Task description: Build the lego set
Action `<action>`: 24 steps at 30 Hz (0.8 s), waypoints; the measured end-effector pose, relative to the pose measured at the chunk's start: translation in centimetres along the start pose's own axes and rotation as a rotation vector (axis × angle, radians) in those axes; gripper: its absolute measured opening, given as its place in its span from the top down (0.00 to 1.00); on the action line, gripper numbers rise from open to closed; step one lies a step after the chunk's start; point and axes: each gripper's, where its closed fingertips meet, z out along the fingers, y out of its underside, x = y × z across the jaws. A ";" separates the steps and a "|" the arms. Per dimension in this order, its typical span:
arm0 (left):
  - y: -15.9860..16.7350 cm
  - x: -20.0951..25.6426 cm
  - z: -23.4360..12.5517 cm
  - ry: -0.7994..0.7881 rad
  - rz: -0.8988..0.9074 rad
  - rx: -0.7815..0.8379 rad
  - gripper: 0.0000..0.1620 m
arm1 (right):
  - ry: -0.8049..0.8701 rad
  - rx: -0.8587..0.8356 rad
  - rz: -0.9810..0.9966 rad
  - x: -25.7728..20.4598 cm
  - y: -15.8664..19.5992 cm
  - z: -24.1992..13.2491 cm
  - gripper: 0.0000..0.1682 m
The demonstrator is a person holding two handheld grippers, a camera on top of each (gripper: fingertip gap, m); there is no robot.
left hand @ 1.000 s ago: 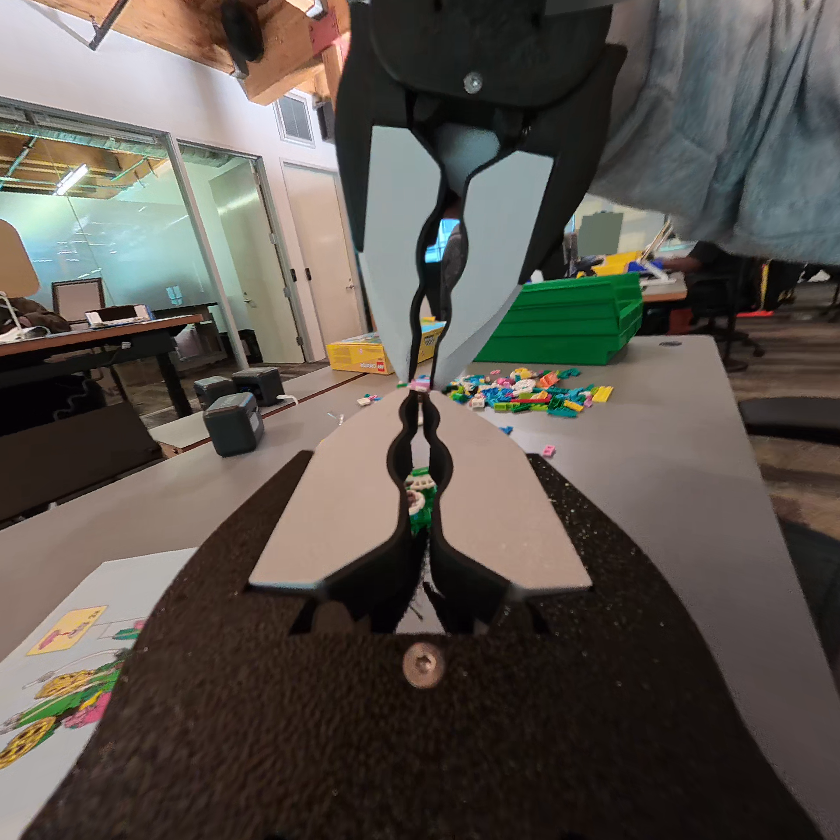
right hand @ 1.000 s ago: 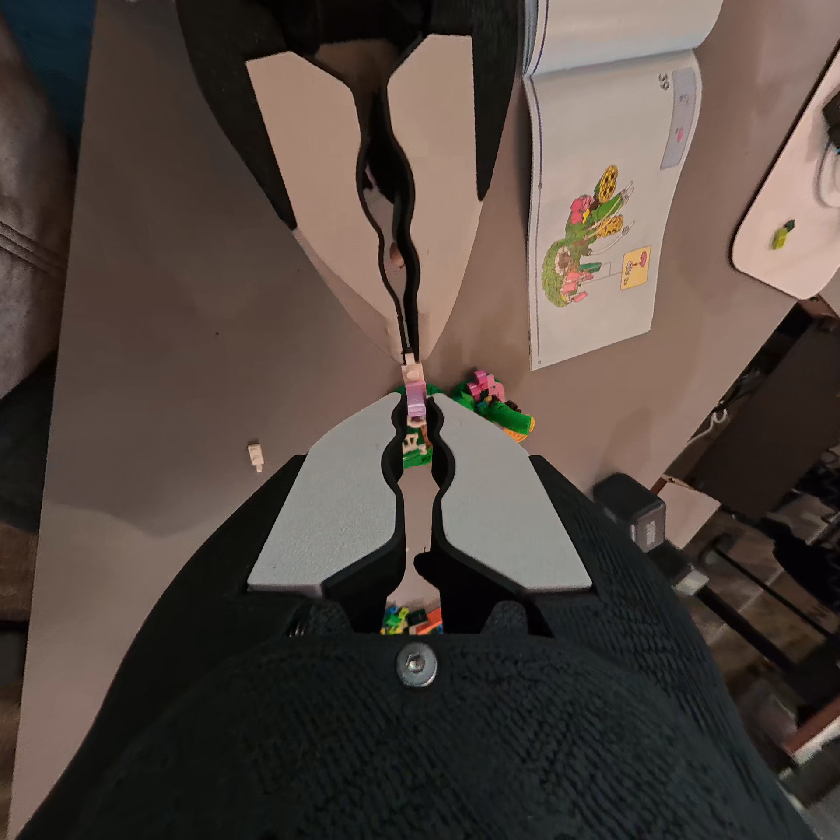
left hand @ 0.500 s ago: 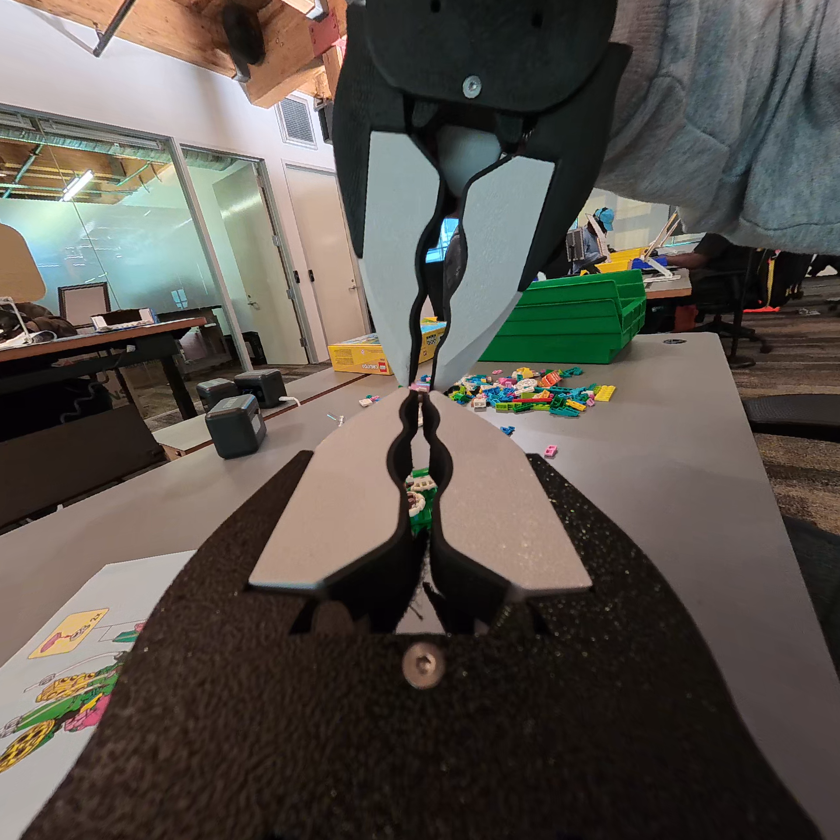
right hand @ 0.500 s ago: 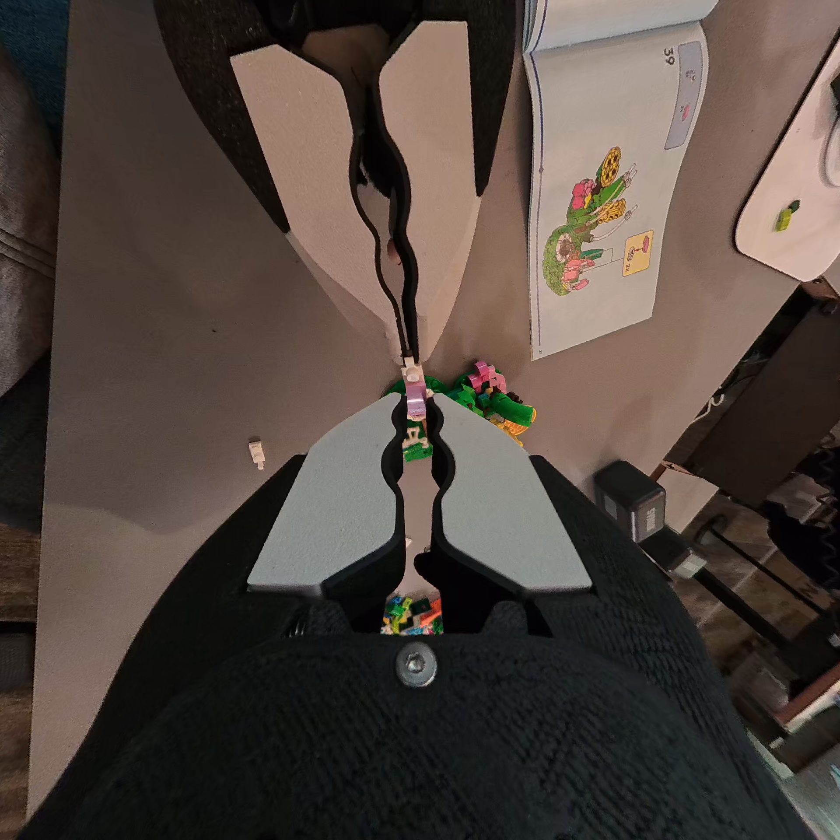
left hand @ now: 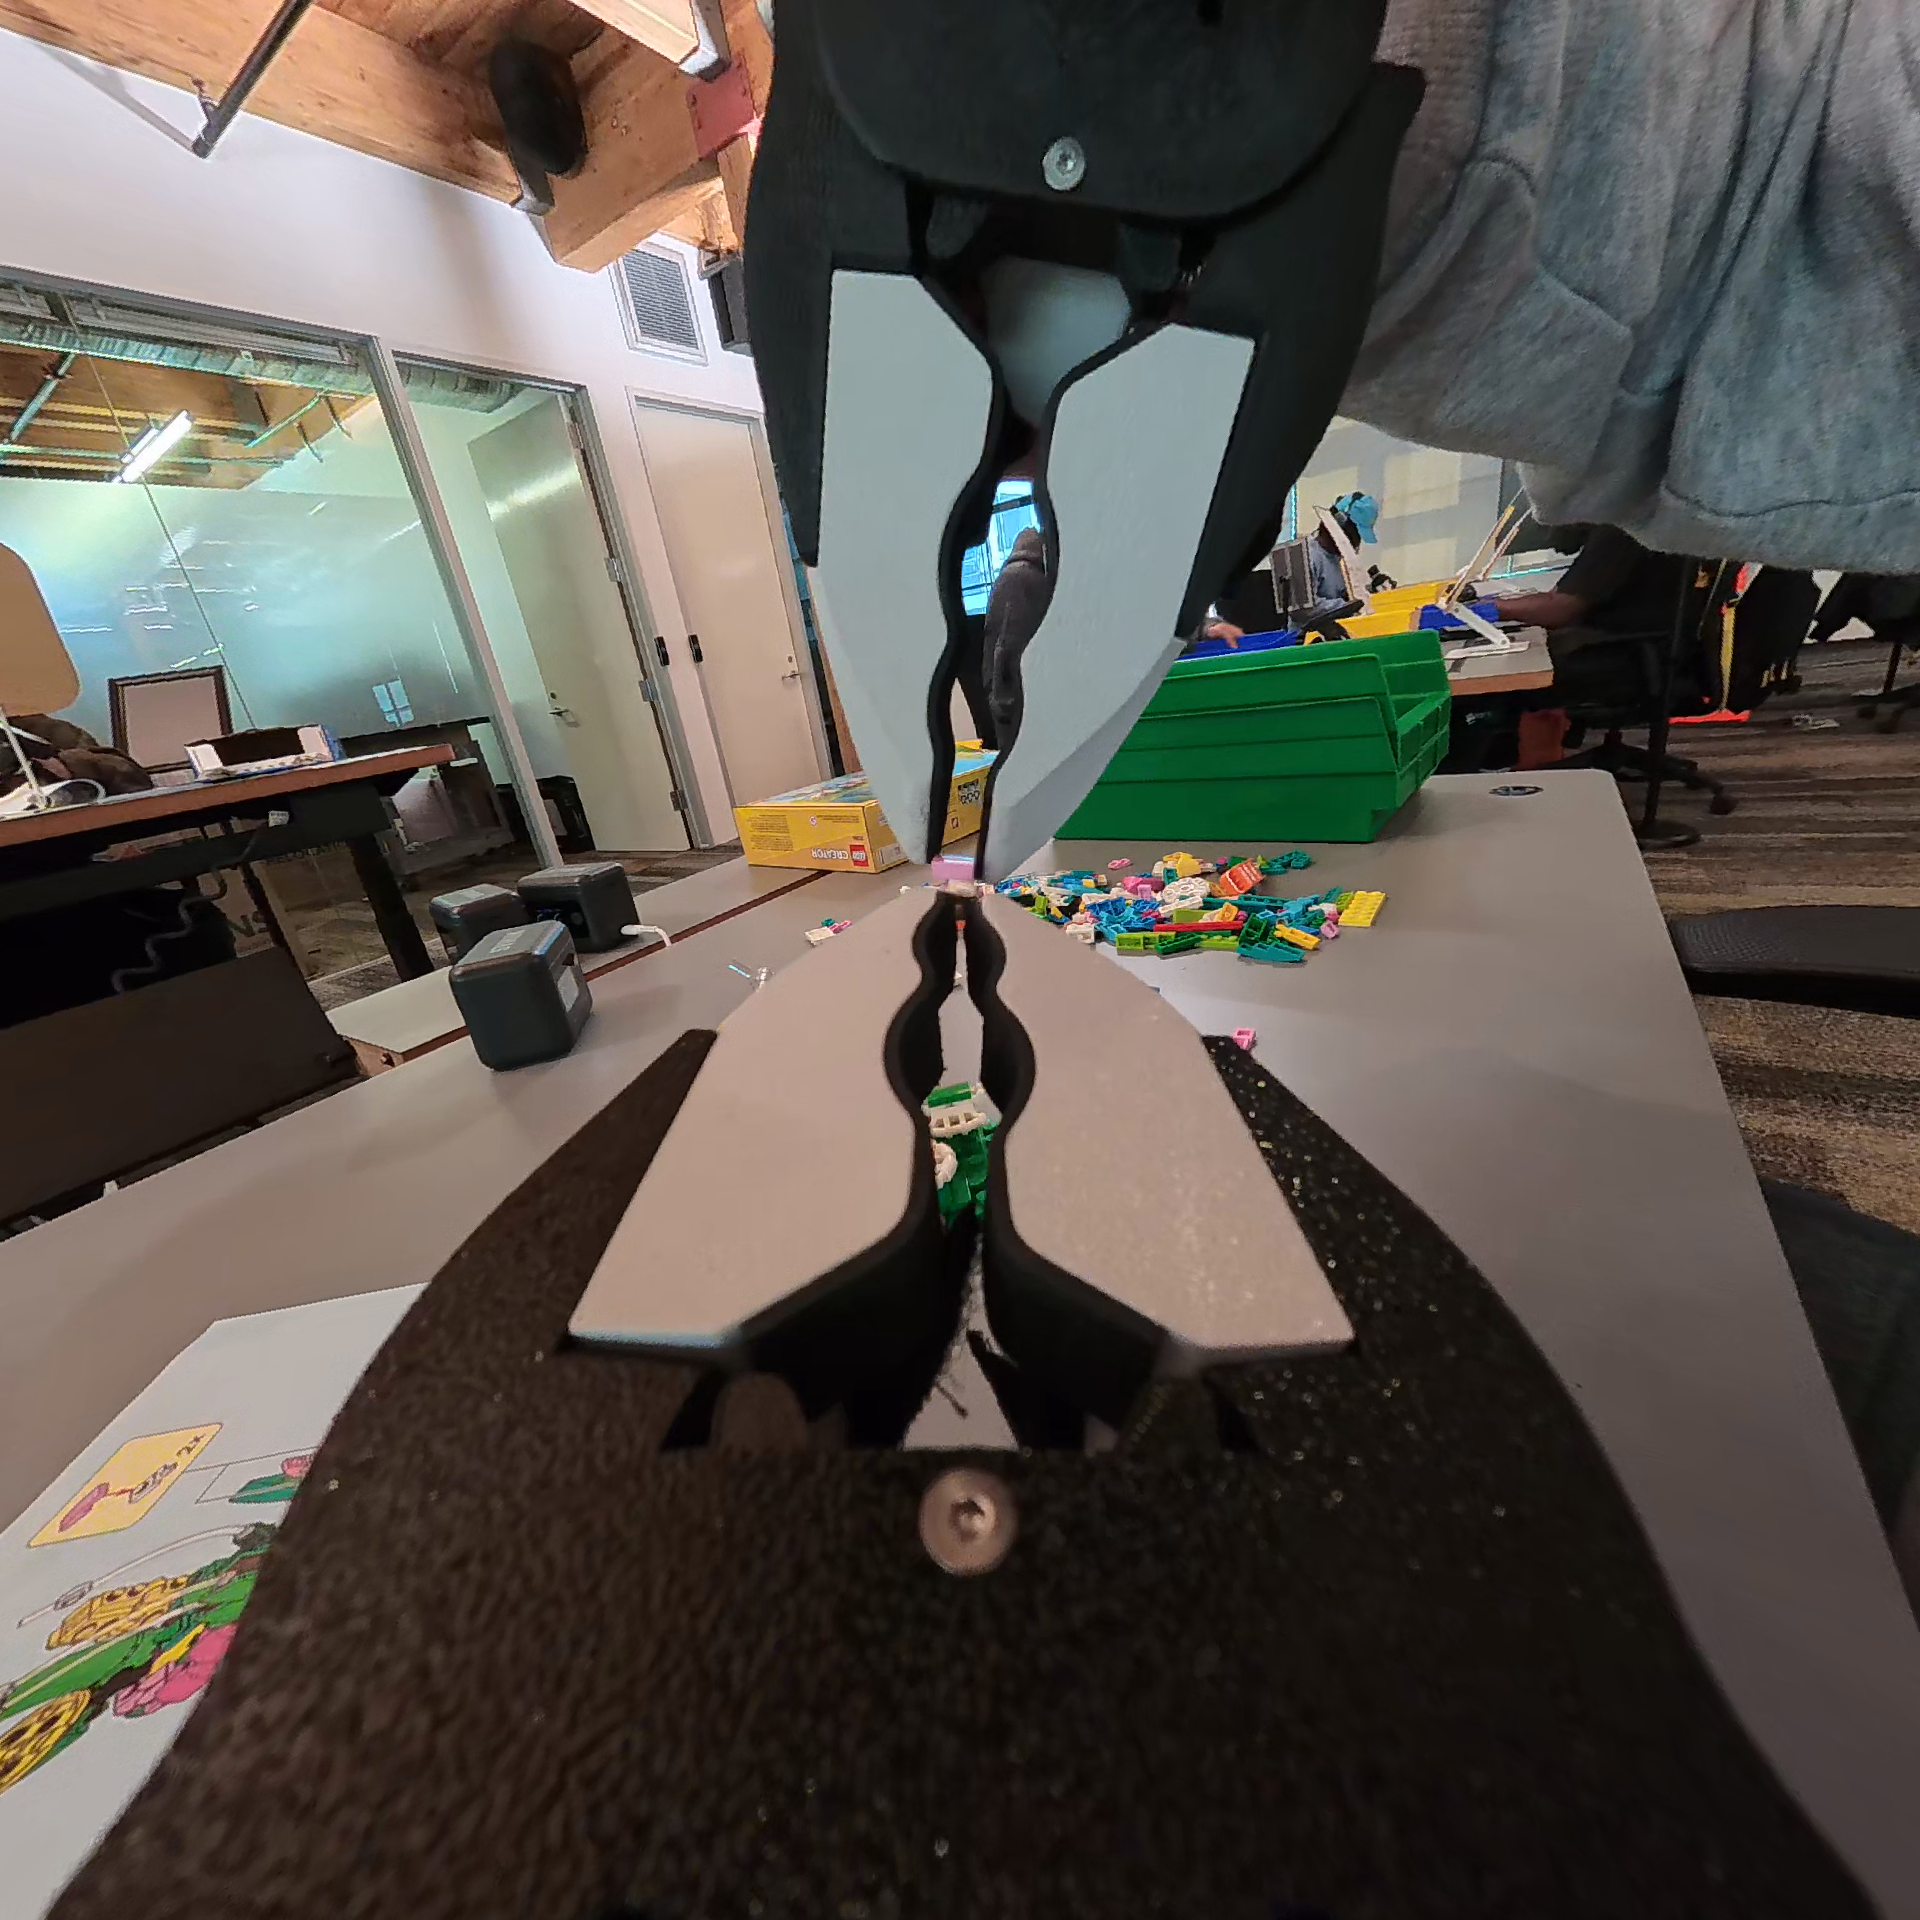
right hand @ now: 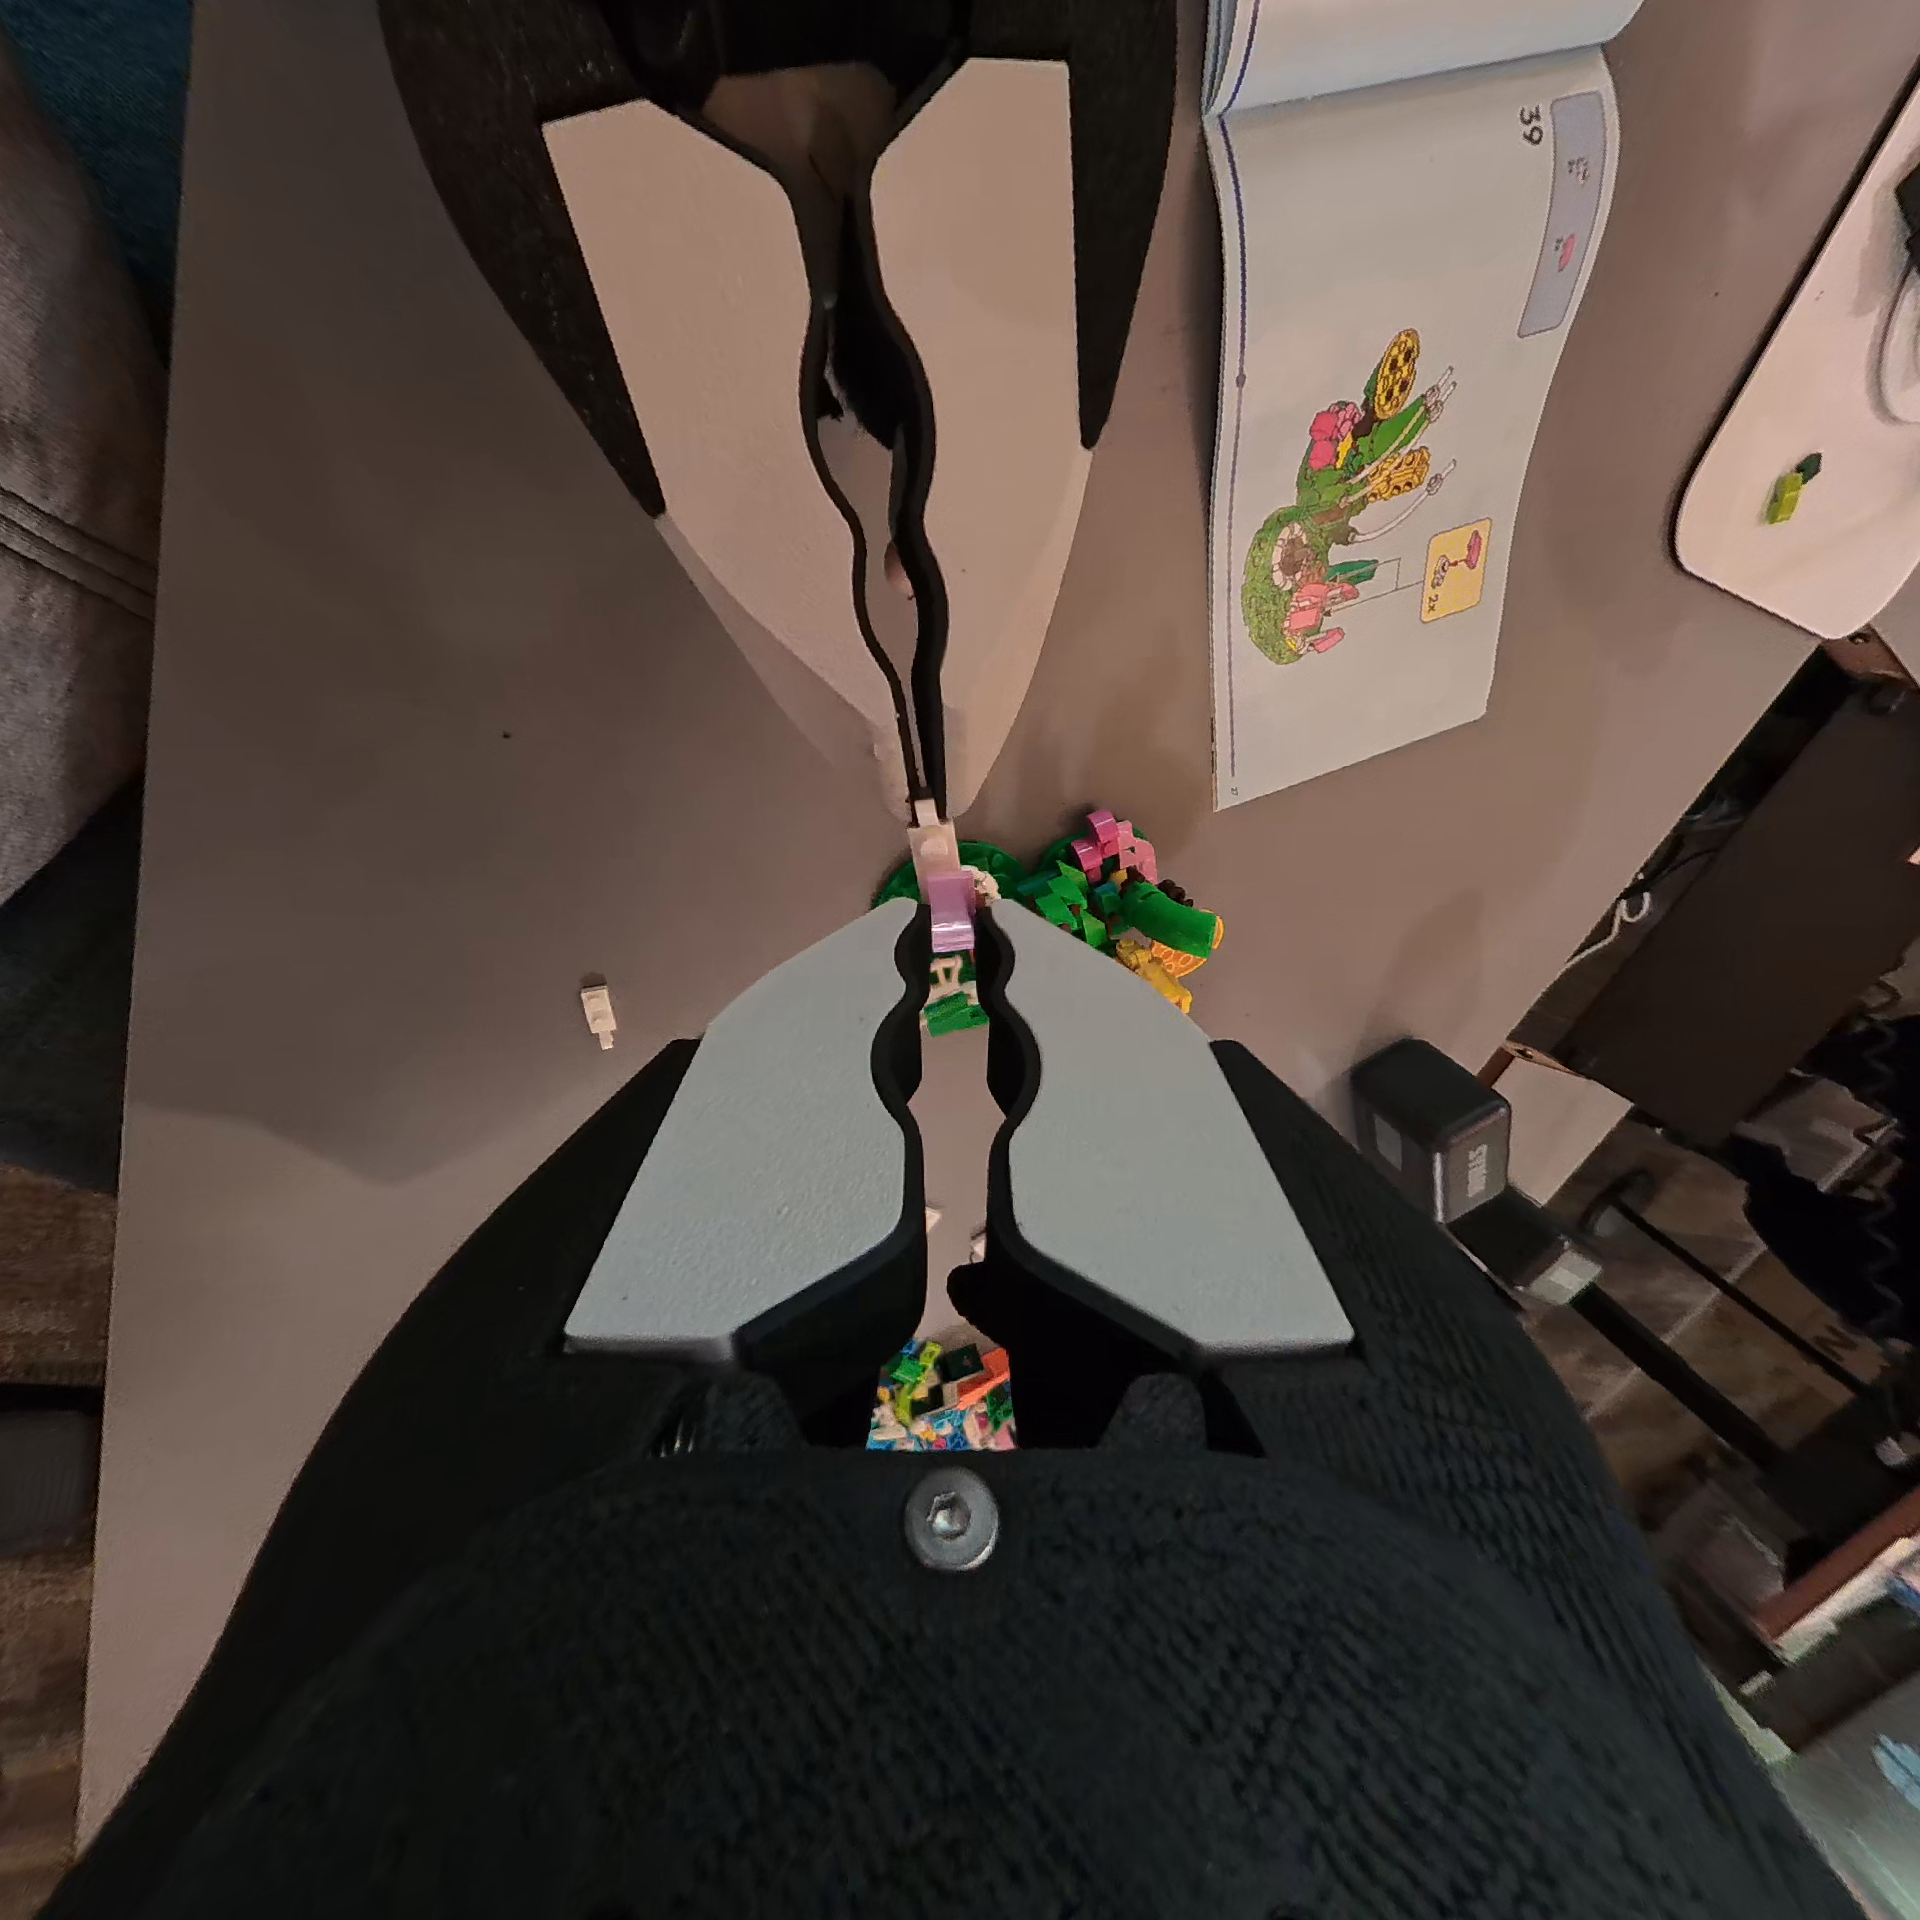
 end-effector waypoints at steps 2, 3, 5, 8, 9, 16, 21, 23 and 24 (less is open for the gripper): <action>0.0 0.0 0.0 0.001 -0.002 0.003 0.99 | 0.005 0.004 -0.008 0.0 -0.1 0.0 0.96; 0.0 0.0 0.0 -0.001 -0.003 0.004 0.99 | 0.009 0.003 -0.013 0.0 -0.2 0.0 0.96; -0.1 -0.1 -0.1 -0.004 -0.005 0.009 0.99 | 0.004 0.001 -0.016 -0.1 -0.2 0.0 0.96; -0.2 0.0 -0.1 -0.002 -0.008 0.013 0.99 | -0.003 0.000 -0.011 -0.1 -0.2 -0.1 0.96; -0.2 0.0 0.0 -0.002 -0.008 0.014 0.99 | -0.004 0.000 -0.012 -0.1 -0.2 -0.1 0.96; -0.3 -0.1 -0.2 -0.004 -0.012 0.025 0.99 | 0.011 0.004 -0.010 0.0 -0.3 0.0 0.96; -0.3 -0.1 -0.2 -0.004 -0.011 0.024 0.99 | 0.012 0.006 -0.003 0.0 -0.3 0.0 0.96; -0.3 -0.2 -0.2 -0.005 -0.010 0.024 0.99 | 0.013 0.006 0.000 0.0 -0.3 0.0 0.96; -0.3 -0.2 -0.2 -0.007 -0.008 0.024 0.99 | 0.015 0.004 0.002 0.0 -0.3 0.0 0.96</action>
